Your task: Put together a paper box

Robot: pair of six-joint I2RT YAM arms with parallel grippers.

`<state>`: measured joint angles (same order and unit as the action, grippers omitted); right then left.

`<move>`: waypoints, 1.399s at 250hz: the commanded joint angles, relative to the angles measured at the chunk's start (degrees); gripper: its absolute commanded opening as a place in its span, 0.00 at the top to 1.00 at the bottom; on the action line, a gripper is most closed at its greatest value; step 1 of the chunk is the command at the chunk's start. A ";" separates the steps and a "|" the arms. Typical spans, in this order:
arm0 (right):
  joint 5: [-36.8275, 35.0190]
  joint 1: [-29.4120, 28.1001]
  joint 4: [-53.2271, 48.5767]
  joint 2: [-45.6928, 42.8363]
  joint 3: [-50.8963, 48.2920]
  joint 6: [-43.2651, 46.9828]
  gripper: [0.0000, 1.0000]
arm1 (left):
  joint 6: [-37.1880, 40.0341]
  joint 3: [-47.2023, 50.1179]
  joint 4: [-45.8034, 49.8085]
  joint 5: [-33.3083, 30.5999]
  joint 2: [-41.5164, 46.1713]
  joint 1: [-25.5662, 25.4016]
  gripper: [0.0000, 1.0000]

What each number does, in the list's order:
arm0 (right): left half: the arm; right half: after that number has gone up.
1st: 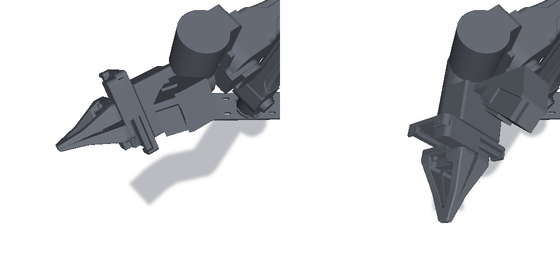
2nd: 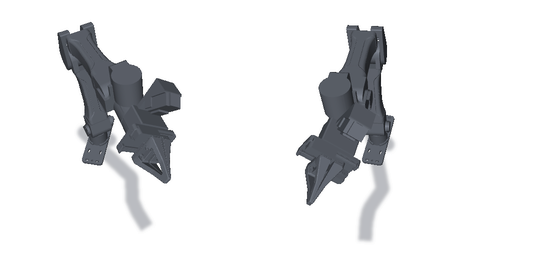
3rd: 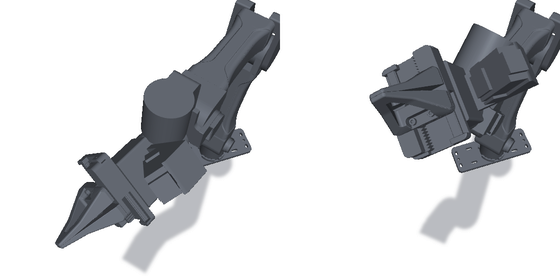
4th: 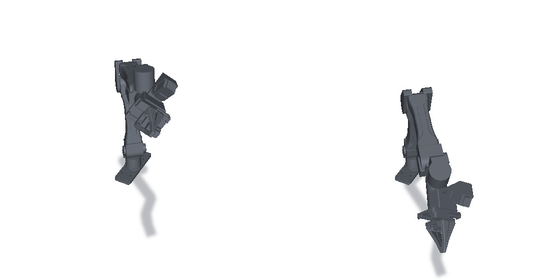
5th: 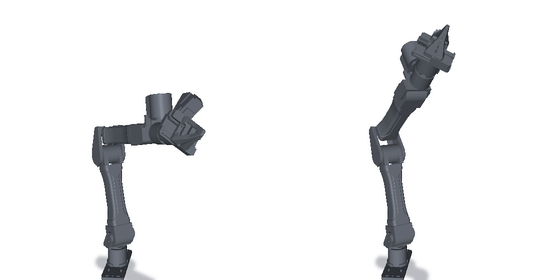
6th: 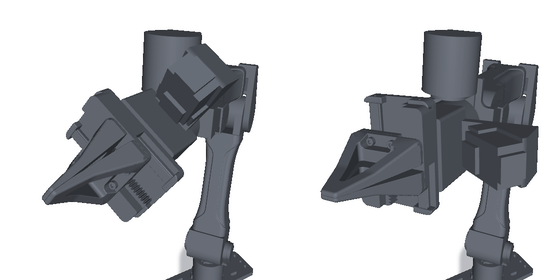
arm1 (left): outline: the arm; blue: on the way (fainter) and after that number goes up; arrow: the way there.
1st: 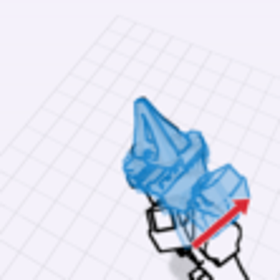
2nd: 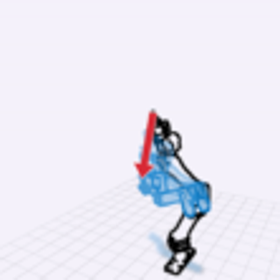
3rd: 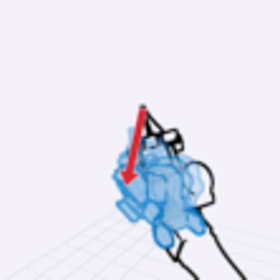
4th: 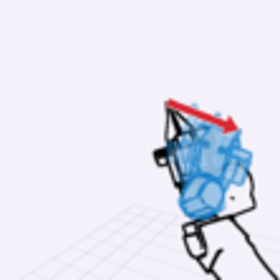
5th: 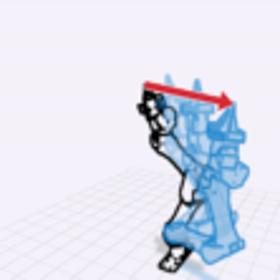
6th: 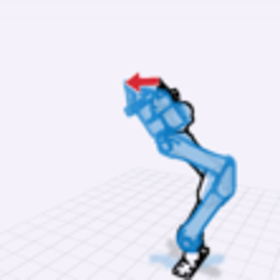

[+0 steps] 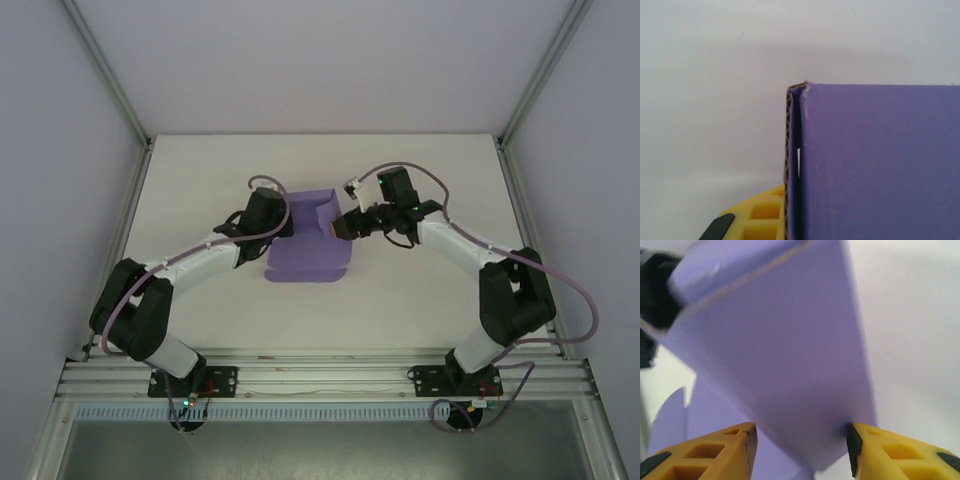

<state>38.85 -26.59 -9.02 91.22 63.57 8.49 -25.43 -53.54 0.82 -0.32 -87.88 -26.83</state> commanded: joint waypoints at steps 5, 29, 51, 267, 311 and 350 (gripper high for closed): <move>-20.25 -2.25 7.28 -1.53 0.21 -6.32 0.51 | 0.25 -2.33 1.85 -1.69 -0.74 -1.41 1.00; -27.18 -4.17 8.40 -0.49 0.71 -6.64 0.60 | 0.12 -3.04 2.70 -2.19 -1.03 -1.99 1.00; -29.60 -5.21 7.91 1.00 2.02 -6.91 0.69 | -0.08 -3.15 2.74 -2.13 -0.89 -2.41 1.00; -81.86 -10.42 -0.51 16.97 13.07 -18.72 0.83 | -11.26 -9.71 9.75 -8.30 -5.02 -3.93 1.00; -56.43 -10.17 12.73 5.75 2.73 -12.72 0.52 | -7.86 -9.33 7.60 -3.91 -5.05 -2.91 1.00; -39.61 -9.65 14.99 -6.35 -4.37 -10.55 0.09 | -5.12 -8.84 7.97 -0.26 -4.60 -1.41 1.00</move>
<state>-15.05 -36.73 0.45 93.93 62.67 -5.04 -33.78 -62.17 6.96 -2.74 -93.89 -29.58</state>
